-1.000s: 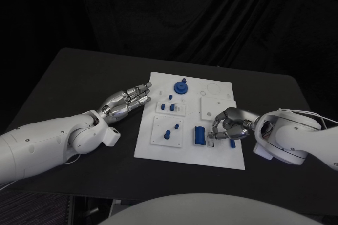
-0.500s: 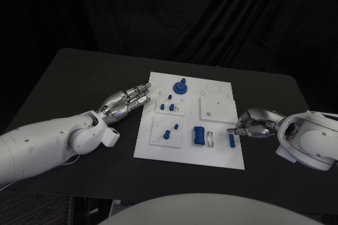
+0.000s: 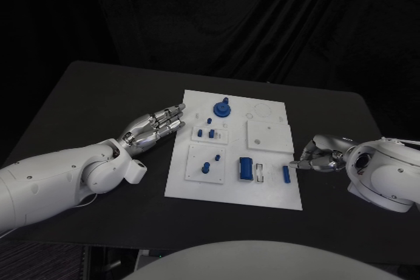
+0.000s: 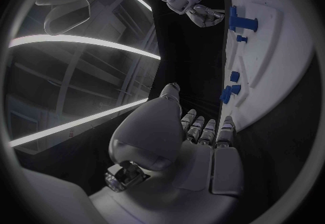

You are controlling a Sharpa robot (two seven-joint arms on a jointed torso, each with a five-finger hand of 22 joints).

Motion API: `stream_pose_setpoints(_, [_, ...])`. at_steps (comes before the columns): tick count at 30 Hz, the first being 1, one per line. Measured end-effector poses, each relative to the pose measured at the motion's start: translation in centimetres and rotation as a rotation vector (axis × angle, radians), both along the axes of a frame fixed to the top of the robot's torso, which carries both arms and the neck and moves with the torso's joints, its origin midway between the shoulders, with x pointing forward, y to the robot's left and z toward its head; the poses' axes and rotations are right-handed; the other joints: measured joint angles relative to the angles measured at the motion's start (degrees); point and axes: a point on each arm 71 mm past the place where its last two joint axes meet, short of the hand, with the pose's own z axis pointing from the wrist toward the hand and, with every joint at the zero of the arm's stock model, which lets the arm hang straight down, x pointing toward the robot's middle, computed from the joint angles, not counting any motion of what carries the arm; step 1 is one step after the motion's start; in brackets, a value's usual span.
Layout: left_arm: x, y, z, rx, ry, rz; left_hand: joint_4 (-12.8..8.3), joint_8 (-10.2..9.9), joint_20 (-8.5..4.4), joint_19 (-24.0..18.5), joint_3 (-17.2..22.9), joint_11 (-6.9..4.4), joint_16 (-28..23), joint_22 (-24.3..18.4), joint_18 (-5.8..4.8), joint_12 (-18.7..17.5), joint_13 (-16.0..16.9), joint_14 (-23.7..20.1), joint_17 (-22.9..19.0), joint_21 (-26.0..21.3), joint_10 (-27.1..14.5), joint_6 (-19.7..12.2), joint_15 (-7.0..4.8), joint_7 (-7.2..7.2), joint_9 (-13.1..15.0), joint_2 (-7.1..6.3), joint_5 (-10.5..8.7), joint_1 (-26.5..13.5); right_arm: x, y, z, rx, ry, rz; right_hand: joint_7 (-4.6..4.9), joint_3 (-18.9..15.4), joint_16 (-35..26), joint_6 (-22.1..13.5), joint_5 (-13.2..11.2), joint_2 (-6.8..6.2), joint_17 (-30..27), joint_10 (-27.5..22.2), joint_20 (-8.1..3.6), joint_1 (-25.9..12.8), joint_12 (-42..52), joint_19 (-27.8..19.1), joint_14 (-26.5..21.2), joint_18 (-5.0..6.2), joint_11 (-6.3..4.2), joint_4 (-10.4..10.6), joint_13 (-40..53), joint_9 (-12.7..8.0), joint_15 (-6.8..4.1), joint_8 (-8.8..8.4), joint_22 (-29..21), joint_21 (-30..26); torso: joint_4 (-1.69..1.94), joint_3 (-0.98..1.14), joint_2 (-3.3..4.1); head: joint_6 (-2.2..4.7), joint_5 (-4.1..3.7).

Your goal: Assemble the parts on the task board

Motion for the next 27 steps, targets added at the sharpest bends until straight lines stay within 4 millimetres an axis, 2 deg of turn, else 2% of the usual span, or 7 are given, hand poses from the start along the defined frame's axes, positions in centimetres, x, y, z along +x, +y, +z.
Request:
stream_pose_setpoints(6, [0.0,0.1,0.0,0.0,0.0,0.001,0.0,0.0,0.0,0.0,0.0,0.0,0.0,0.0,0.0,0.0,0.0,0.0,0.0,0.0,0.0,0.0,0.0,0.0,0.0,0.0,0.0,0.0,0.0,0.5,-0.2,-0.028,0.005,0.008,0.0,0.0,-0.2,0.0,0.0,-0.04,0.0,0.0,0.0,0.0,0.0,0.0,0.0,0.0,0.0,0.0,0.0,-0.3,0.0,-0.29,0.0,-0.1,0.04,0.02,0.04,0.0,0.06])
stream_pose_setpoints(10, [0.0,0.1,0.0,0.0,0.0,0.001,0.0,0.0,0.0,0.0,0.0,0.2,0.0,0.0,0.0,0.0,0.0,0.0,0.0,0.0,0.2,0.0,0.0,0.0,0.0,0.0,0.22,0.0,0.1,1.0,-0.4,-0.041,0.0,0.019,0.0,-0.2,-0.2,0.0,0.0,-0.63,0.0,0.0,0.0,0.6,0.0,0.0,0.0,0.0,0.0,-0.2,0.0,-0.5,0.0,-0.74,0.0,-0.6,0.05,0.02,0.05,0.0,0.0])
stream_pose_setpoints(24, [0.0,0.1,0.0,0.0,0.0,0.001,0.0,0.0,0.0,0.0,0.0,0.2,0.0,0.0,0.0,0.0,0.0,0.0,0.0,0.0,0.2,0.0,0.0,0.0,0.0,0.0,0.22,0.0,0.0,1.8,-0.9,-0.056,-0.006,0.047,0.0,-0.2,-0.5,0.0,0.0,-0.66,0.0,0.0,0.0,0.7,0.0,0.0,0.0,0.0,0.0,-0.2,0.0,-0.6,0.0,-0.77,0.0,-1.1,0.06,0.07,0.07,0.0,-0.04])
stream_pose_setpoints(27, [0.0,0.1,0.0,0.0,0.0,0.001,0.0,0.0,0.0,0.0,0.0,0.2,0.0,0.0,0.0,0.0,0.0,0.0,0.0,0.0,0.2,0.0,0.0,0.0,0.0,0.0,0.22,0.0,0.0,1.9,-1.1,-0.058,-0.003,0.049,0.2,-0.2,-0.7,0.2,0.0,-1.22,0.0,0.0,0.0,1.6,0.0,0.0,0.0,0.0,0.0,-0.2,0.0,-0.8,0.0,-1.04,0.0,-1.3,0.05,0.07,0.07,0.0,-0.02])
